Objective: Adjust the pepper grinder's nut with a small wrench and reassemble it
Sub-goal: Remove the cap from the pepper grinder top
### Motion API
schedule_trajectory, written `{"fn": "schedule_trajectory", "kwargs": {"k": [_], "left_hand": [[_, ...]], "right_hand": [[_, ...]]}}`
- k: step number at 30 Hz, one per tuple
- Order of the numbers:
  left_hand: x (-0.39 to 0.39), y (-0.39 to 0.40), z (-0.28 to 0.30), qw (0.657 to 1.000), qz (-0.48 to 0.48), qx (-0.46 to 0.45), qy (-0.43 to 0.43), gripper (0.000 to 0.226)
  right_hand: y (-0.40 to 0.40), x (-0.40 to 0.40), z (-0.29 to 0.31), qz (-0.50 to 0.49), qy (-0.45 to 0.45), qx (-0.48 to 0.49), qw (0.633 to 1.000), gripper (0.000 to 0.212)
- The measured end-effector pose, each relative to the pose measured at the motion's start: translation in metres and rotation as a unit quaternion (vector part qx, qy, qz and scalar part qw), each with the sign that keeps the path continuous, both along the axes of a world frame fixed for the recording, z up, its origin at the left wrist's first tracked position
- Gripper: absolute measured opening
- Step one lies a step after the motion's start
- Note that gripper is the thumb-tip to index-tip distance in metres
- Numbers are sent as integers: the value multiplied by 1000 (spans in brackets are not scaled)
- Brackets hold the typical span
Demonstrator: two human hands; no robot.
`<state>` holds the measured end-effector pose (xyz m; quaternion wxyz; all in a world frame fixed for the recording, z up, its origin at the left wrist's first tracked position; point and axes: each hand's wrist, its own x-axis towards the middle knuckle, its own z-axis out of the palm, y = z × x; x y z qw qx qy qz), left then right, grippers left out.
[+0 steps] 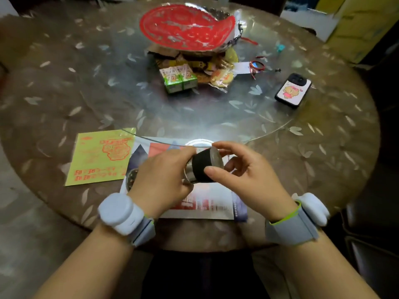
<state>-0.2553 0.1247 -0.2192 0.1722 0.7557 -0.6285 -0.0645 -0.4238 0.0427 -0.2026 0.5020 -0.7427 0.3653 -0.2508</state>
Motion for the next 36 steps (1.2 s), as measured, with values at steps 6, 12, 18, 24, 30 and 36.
{"fn": "schedule_trajectory", "kwargs": {"k": [6,12,18,24,30,36], "left_hand": [[-6,27,-16,997,-1,-69,-14,27],[-12,38,-22,998,-29,-53,14,25],[-24,42,-21,998,-33,-38,24,26],[-26,40,-19,998,-29,-44,41,49],[-24,42,-19,996,-10,-56,72,57],[-23,44,-11,993,2,-84,77,52]], "right_hand": [[40,-9,-6,-1,-21,-55,998,45],[53,-19,-13,0,-17,-55,998,43],[55,-31,-10,0,-17,-22,1000,34],[56,-33,0,-1,4,-8,1000,32],[50,-27,10,16,34,-24,999,21],[52,-16,11,3,37,-101,994,28]]}}
